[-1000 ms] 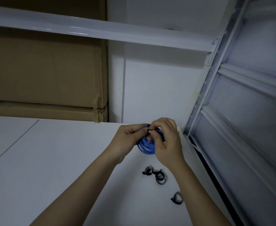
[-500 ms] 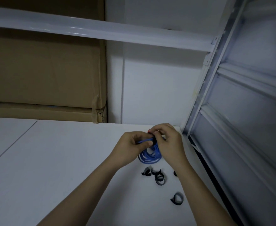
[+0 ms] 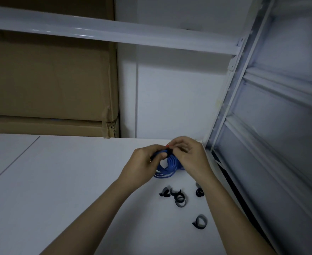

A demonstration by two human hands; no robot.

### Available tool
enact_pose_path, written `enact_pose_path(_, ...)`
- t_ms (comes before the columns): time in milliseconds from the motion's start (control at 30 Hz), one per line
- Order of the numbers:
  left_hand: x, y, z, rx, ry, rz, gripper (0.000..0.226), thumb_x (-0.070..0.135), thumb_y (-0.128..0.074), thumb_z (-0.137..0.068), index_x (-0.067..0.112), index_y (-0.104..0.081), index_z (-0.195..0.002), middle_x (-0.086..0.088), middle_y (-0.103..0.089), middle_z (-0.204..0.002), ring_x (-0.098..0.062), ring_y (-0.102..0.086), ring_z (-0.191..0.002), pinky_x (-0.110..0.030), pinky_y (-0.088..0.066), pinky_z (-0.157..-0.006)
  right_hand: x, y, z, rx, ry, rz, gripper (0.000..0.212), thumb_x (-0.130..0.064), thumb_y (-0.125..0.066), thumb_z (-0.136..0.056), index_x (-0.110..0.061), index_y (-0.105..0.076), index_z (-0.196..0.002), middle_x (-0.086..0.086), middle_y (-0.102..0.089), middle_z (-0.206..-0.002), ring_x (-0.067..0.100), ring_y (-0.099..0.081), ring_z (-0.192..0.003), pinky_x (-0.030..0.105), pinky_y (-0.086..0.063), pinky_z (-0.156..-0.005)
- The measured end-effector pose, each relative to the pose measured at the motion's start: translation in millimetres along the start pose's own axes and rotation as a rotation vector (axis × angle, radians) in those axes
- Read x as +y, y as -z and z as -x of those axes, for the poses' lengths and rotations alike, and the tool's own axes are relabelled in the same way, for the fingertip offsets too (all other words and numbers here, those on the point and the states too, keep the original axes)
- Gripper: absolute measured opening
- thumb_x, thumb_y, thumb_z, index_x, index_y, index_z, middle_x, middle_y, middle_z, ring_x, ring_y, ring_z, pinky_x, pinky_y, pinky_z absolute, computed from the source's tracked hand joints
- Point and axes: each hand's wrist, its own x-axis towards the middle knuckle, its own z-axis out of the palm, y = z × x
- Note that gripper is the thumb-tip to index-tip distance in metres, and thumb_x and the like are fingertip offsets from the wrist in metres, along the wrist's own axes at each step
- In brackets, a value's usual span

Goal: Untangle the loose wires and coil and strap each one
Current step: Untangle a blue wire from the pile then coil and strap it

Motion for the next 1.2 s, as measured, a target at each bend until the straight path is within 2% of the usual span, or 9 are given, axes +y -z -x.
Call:
enact_pose_path(100, -8.8, 6.8, -8.4, 0.061, 0.136, 0.162, 0.018, 0.011, -0.059, -0.094, 0.026, -0.07, -0.092, 0.016, -0.07, -0.079, 0.0, -0.066, -0.079, -0.013, -0.049, -0.076, 3.0, -6.6, 7.2, -0.094, 0.08, -0.079, 0.029, -0.001, -0.061, -0.089, -0.029, -0.069, -0.095, -0.013, -0.072, -0.093, 0.004, -0.067, -0.091, 0.016, -0.051, -0.079)
enact_pose_path(233, -15.7, 5.8, -14.8, 0.062, 0.304, 0.427, 0.018, 0.009, -0.061, -0.092, 0.025, -0.071, -0.092, 0.012, -0.073, -0.084, -0.005, -0.068, -0.082, -0.017, -0.052, -0.08, 10.7, -24.0, -6.3, 0.0, 0.065, -0.019, 0.027, -0.002, -0.067, -0.085, -0.027, -0.068, -0.095, -0.005, -0.07, -0.096, 0.01, -0.066, -0.091, 0.035, -0.055, -0.085)
enact_pose_path(333, -29.5, 12.3, -27.3, -0.049, 0.312, 0.125, 0.012, 0.018, -0.063, -0.092, 0.02, -0.072, -0.1, 0.008, -0.072, -0.087, -0.005, -0.065, -0.082, -0.01, -0.046, -0.072, 18.3, -34.8, -23.8, -0.005, 0.042, 0.078, 0.023, 0.0, -0.069, -0.083, -0.017, -0.072, -0.097, -0.006, -0.07, -0.089, 0.01, -0.066, -0.085, 0.035, -0.056, -0.082)
enact_pose_path(400, -40.7, 18.1, -39.2, -0.149, 0.319, -0.107, 0.013, 0.025, -0.063, -0.091, 0.016, -0.072, -0.094, 0.001, -0.068, -0.078, -0.008, -0.058, -0.07, -0.019, -0.041, -0.062, 23.3, -38.6, -35.7, -0.078, 0.028, 0.119, 0.027, -0.001, -0.071, -0.082, -0.012, -0.07, -0.106, -0.001, -0.071, -0.091, 0.009, -0.066, -0.085, 0.026, -0.055, -0.083)
enact_pose_path(500, -58.3, 14.6, -56.8, -0.201, 0.393, -0.145, 0.019, 0.02, -0.057, -0.093, 0.006, -0.069, -0.087, -0.006, -0.061, -0.073, -0.013, -0.049, -0.061, -0.023, -0.033, -0.055, 29.5, -37.1, -50.3, -0.203, 0.0, 0.086, 0.036, -0.002, -0.069, -0.084, -0.014, -0.064, -0.117, -0.005, -0.069, -0.099, 0.003, -0.063, -0.095, 0.012, -0.048, -0.085)
enact_pose_path(600, -82.0, 1.0, -75.6, -0.192, 0.487, -0.234, 0.021, 0.016, -0.047, -0.097, 0.001, -0.062, -0.098, -0.014, -0.063, -0.091, -0.025, -0.058, -0.079, -0.028, -0.039, -0.063, 41.0, -25.5, -58.6, -0.131, -0.067, 0.014, 0.038, 0.007, -0.055, -0.089, -0.019, -0.06, -0.116, -0.008, -0.063, -0.11, 0.001, -0.059, -0.103, 0.014, -0.048, -0.09)
enact_pose_path(767, -123.8, -16.9, -102.1, -0.29, 0.584, -0.337, 0.027, 0.017, -0.044, -0.099, -0.002, -0.054, -0.115, -0.02, -0.061, -0.115, -0.034, -0.058, -0.104, -0.035, -0.044, -0.079, 67.7, 0.6, -58.5, 0.171, -0.114, 0.448, 0.034, 0.009, -0.044, -0.087, -0.008, -0.067, -0.106, 0.008, -0.065, -0.11, 0.018, -0.059, -0.101, 0.023, -0.044, -0.089)
enact_pose_path(967, -152.1, -38.3, -102.2, -0.369, 0.515, -0.576, 0.039, 0.038, -0.046, -0.098, 0.009, -0.056, -0.123, -0.018, -0.052, -0.128, -0.037, -0.043, -0.121, -0.042, -0.041, -0.094, 81.9, 23.6, -46.2, 0.188, -0.121, 0.737, 0.034, 0.007, -0.048, -0.083, -0.003, -0.07, -0.107, 0.017, -0.066, -0.108, 0.032, -0.059, -0.101, 0.034, -0.048, -0.088)
enact_pose_path(1200, -144.5, -37.1, -90.2, -0.244, 0.439, -0.53, 0.038, 0.044, -0.049, -0.096, 0.013, -0.066, -0.11, -0.011, -0.062, -0.115, -0.031, -0.055, -0.107, -0.039, -0.044, -0.086, 79.5, 30.6, -25.6, 0.066, -0.083, 0.876, 0.032, 0.004, -0.048, -0.084, -0.003, -0.069, -0.107, 0.015, -0.064, -0.111, 0.033, -0.052, -0.106, 0.034, -0.043, -0.089)
